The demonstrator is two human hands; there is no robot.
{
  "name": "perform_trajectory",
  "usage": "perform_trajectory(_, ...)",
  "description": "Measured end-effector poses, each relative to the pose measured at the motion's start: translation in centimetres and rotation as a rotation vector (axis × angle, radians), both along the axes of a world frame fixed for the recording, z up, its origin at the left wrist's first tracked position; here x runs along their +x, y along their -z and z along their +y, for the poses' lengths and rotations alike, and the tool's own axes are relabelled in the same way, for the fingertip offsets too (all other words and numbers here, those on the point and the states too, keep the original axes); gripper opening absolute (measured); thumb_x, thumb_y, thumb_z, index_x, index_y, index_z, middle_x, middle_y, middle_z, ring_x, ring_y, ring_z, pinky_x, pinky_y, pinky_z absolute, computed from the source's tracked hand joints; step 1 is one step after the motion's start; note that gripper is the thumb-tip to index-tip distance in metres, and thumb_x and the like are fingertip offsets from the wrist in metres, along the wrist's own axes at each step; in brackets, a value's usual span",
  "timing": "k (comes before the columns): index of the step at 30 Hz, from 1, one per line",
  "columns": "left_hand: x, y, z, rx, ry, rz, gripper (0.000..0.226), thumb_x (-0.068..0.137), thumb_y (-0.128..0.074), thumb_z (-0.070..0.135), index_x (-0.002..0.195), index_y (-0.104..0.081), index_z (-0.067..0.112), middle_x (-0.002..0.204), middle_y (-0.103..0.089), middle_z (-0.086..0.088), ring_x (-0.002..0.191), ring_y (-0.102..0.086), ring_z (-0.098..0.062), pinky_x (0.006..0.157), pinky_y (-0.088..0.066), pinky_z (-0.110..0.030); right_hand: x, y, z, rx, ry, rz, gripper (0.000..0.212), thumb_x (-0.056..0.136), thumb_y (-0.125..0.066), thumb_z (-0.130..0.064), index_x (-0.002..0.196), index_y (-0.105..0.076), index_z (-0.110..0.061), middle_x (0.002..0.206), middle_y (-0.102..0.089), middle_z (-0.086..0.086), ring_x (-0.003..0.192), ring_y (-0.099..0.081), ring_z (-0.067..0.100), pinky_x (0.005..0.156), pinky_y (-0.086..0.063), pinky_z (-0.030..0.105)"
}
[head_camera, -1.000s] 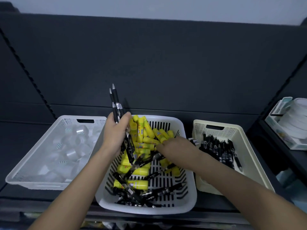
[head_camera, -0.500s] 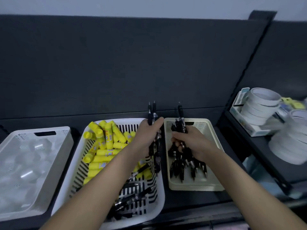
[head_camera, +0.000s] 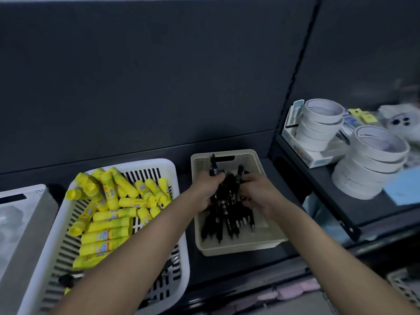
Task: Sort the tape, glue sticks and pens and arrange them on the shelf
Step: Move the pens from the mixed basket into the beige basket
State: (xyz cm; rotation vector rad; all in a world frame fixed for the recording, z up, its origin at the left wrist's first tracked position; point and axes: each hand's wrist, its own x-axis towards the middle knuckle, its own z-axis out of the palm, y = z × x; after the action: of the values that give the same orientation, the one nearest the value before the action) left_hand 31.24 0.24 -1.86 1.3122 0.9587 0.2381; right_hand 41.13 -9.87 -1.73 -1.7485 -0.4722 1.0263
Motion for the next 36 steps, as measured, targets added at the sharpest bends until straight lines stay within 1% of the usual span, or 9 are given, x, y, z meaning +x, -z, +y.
perform_trajectory(3,-0.6,0.0,0.4,0.024,0.029,0.025,0.030,0.097,-0.053,0.028,0.110,-0.062,0.002,0.106,-0.065,-0.017,0.099,-0.063,-0.029,0.076,-0.053,-0.037,0.3,0.2,0.0,-0.045,-0.015,-0.140,0.021,0.086,-0.047,0.003,0.096,-0.064,-0.003,0.084,-0.060,0.011,0.077,-0.058,0.022,0.066,-0.050,0.032)
perform_trajectory(6,-1.6,-0.6,0.6,0.075,0.068,0.019,0.020,0.095,-0.056,0.027,0.093,-0.060,0.007,0.097,-0.063,-0.014,0.094,-0.062,-0.027,0.082,-0.051,-0.040,0.0,0.0,0.4,-0.054,-0.016,-0.338,0.027,0.086,-0.051,-0.001,0.107,-0.067,-0.009,0.094,-0.068,0.004,0.092,-0.064,0.020,0.088,-0.054,0.039)
perform_trajectory(10,-3.9,-1.9,0.8,0.259,0.073,-0.040,0.018,0.091,-0.061,0.024,0.091,-0.062,0.006,0.084,-0.060,-0.005,0.080,-0.058,-0.017,0.074,-0.051,-0.037,-1.5,-0.6,1.3,-0.011,-0.091,-0.450,0.026,0.088,-0.056,-0.007,0.112,-0.065,-0.009,0.113,-0.067,0.006,0.105,-0.061,0.020,0.096,-0.049,0.041)
perform_trajectory(18,-14.2,-2.5,2.8,0.501,0.069,0.105,0.006,0.087,-0.067,0.016,0.089,-0.065,0.010,0.082,-0.060,-0.001,0.076,-0.056,-0.014,0.072,-0.051,-0.033,-7.5,-2.2,3.1,0.093,-0.409,-0.490,0.019,0.090,-0.056,-0.010,0.106,-0.066,-0.013,0.092,-0.070,0.003,0.087,-0.068,0.015,0.085,-0.055,0.035)
perform_trajectory(21,-18.6,-1.8,3.4,0.566,0.174,0.170,0.018,0.084,-0.071,0.017,0.088,-0.064,0.001,0.082,-0.059,-0.002,0.076,-0.054,-0.013,0.071,-0.045,-0.029,-10.4,-2.6,3.6,0.118,-0.613,-0.554,0.015,0.089,-0.060,-0.013,0.102,-0.066,-0.018,0.091,-0.068,0.000,0.087,-0.066,0.016,0.081,-0.054,0.031)
perform_trajectory(26,-24.0,-0.6,3.9,0.662,0.406,0.390,0.033,0.078,-0.077,0.035,0.093,-0.063,0.009,0.087,-0.061,0.004,0.082,-0.056,-0.014,0.072,-0.045,-0.028,-15.3,-2.0,4.1,0.100,-0.981,-0.717,0.035,0.086,-0.066,-0.026,0.120,-0.061,-0.018,0.116,-0.064,-0.001,0.107,-0.059,0.011,0.092,-0.049,0.029)
perform_trajectory(29,-26.2,-0.1,3.9,0.709,0.509,0.440,0.036,0.073,-0.081,0.038,0.093,-0.059,0.019,0.092,-0.059,0.002,0.082,-0.052,-0.011,0.067,-0.039,-0.021,-17.1,-1.0,4.4,-0.041,-1.235,-0.859,0.065,0.083,-0.067,-0.042,0.139,-0.042,-0.018,0.139,-0.046,0.001,0.129,-0.041,0.018,0.102,-0.038,0.031)
perform_trajectory(32,-28.0,0.3,3.7,0.689,0.644,0.522,0.049,0.068,-0.084,0.037,0.107,-0.058,0.022,0.102,-0.055,0.008,0.094,-0.052,-0.010,0.076,-0.042,-0.020,-18.3,-0.1,4.6,-0.146,-1.379,-1.150,0.077,0.077,-0.070,-0.050,0.134,-0.040,-0.006,0.127,-0.048,0.010,0.116,-0.044,0.026,0.096,-0.041,0.040)
perform_trajectory(36,-29.0,0.9,3.5,0.764,0.753,0.583,0.050,0.069,-0.083,0.027,0.109,-0.054,0.021,0.096,-0.044,0.011,0.087,-0.043,-0.010,0.061,-0.032,-0.010,-19.4,0.7,5.1,-0.214,-1.436,-1.296,0.077,0.074,-0.075,-0.045,0.130,-0.043,-0.002,0.116,-0.052,0.011,0.106,-0.048,0.026,0.091,-0.046,0.042)
